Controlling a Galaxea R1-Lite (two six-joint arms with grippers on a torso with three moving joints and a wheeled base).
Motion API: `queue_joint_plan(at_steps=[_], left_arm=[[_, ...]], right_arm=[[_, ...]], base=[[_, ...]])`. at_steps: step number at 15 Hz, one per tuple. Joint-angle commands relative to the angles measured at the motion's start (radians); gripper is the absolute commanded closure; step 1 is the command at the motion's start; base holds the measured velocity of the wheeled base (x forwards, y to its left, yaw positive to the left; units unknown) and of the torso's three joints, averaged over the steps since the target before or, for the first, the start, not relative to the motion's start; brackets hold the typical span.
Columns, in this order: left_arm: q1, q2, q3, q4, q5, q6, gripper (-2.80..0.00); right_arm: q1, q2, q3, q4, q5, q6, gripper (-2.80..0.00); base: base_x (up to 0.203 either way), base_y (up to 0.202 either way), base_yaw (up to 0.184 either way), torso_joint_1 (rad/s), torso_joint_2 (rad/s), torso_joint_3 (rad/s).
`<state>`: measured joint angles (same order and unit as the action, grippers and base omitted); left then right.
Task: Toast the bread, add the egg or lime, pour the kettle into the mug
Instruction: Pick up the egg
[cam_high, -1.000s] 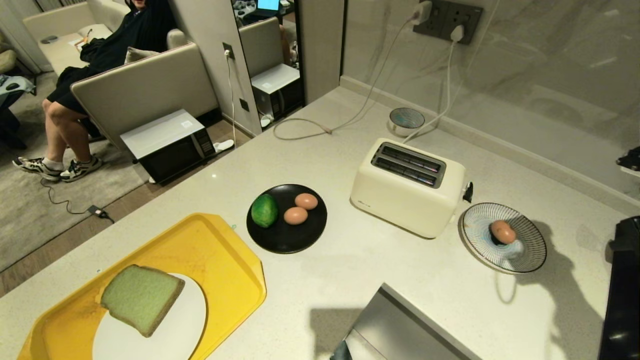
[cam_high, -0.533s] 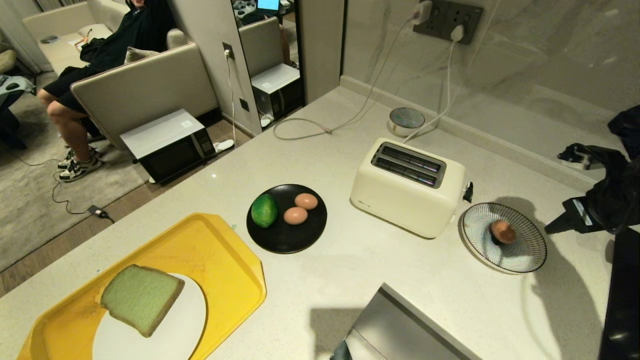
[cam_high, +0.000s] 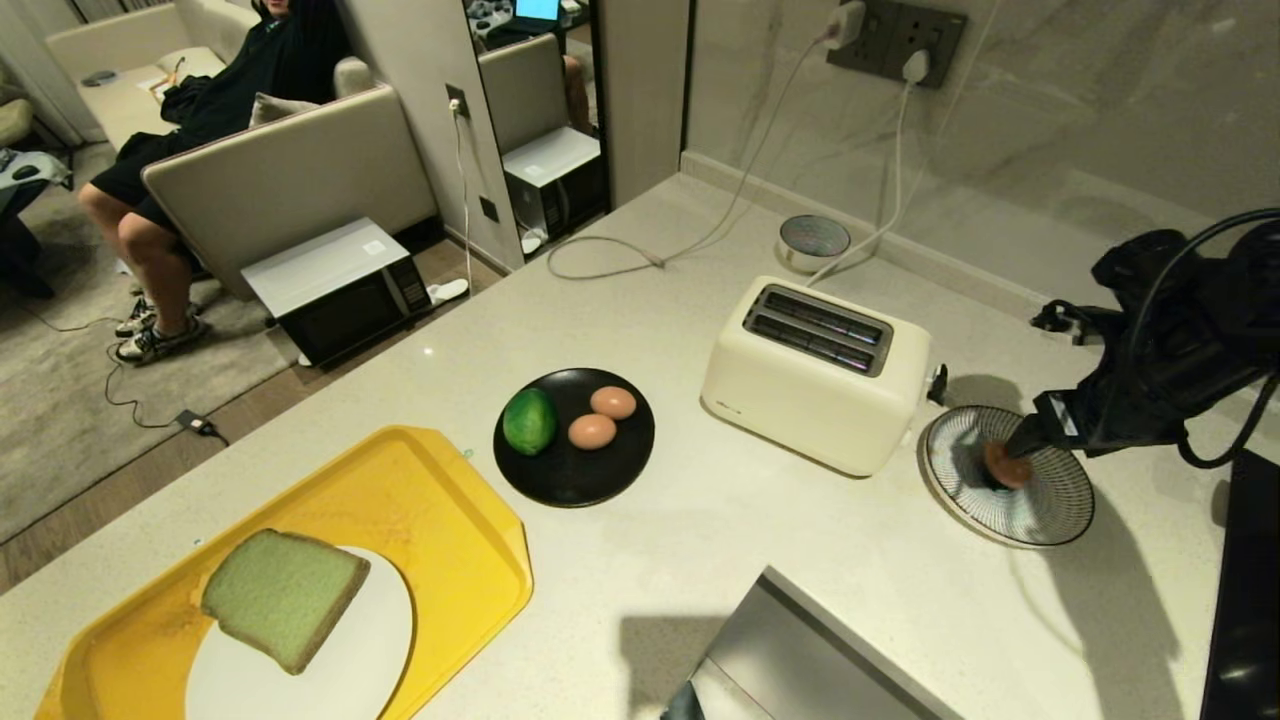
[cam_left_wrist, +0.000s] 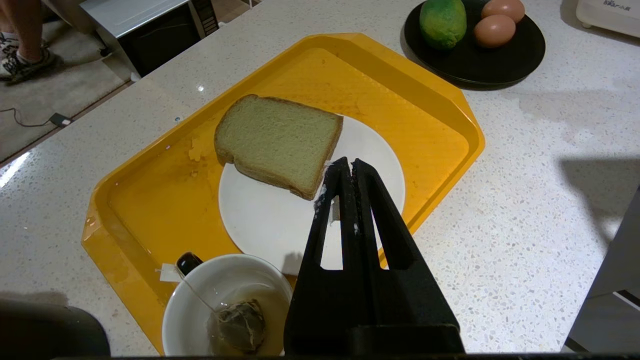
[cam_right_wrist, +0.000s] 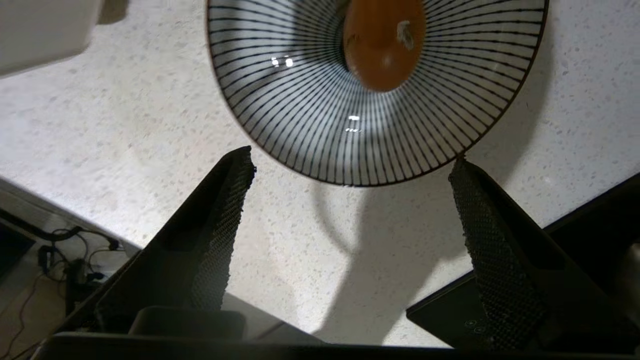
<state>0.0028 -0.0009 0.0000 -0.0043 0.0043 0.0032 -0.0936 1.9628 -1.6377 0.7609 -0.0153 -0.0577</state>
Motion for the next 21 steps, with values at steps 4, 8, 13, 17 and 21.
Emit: queue_joint_plan(at_steps=[4, 8, 13, 17, 21], left_arm=[[0.000, -0.001, 0.000, 0.000, 0.000, 0.000, 0.00], [0.000, -0.001, 0.000, 0.000, 0.000, 0.000, 0.00], [0.000, -0.001, 0.000, 0.000, 0.000, 0.000, 0.00], [0.000, -0.001, 0.000, 0.000, 0.000, 0.000, 0.00], [0.000, -0.001, 0.000, 0.000, 0.000, 0.000, 0.00]], right_arm=[[-0.005, 0.144, -0.090, 0.005, -0.045, 0.002, -2.80], [-0.024, 0.197, -0.138, 0.005, -0.041, 0.004, -2.80], [-0.035, 0.235, -0.175, 0.005, -0.037, 0.004, -2.80], [-0.034, 0.245, -0.186, 0.005, -0.037, 0.006, -2.80], [-0.031, 0.255, -0.192, 0.005, -0.039, 0.007, -2.80]], base=[[0.000, 0.000, 0.000, 0.000, 0.00, 0.000], [0.000, 0.000, 0.000, 0.000, 0.00, 0.000], [0.000, 0.000, 0.000, 0.000, 0.00, 0.000], [0.000, 0.000, 0.000, 0.000, 0.00, 0.000], [0.000, 0.000, 0.000, 0.000, 0.00, 0.000]])
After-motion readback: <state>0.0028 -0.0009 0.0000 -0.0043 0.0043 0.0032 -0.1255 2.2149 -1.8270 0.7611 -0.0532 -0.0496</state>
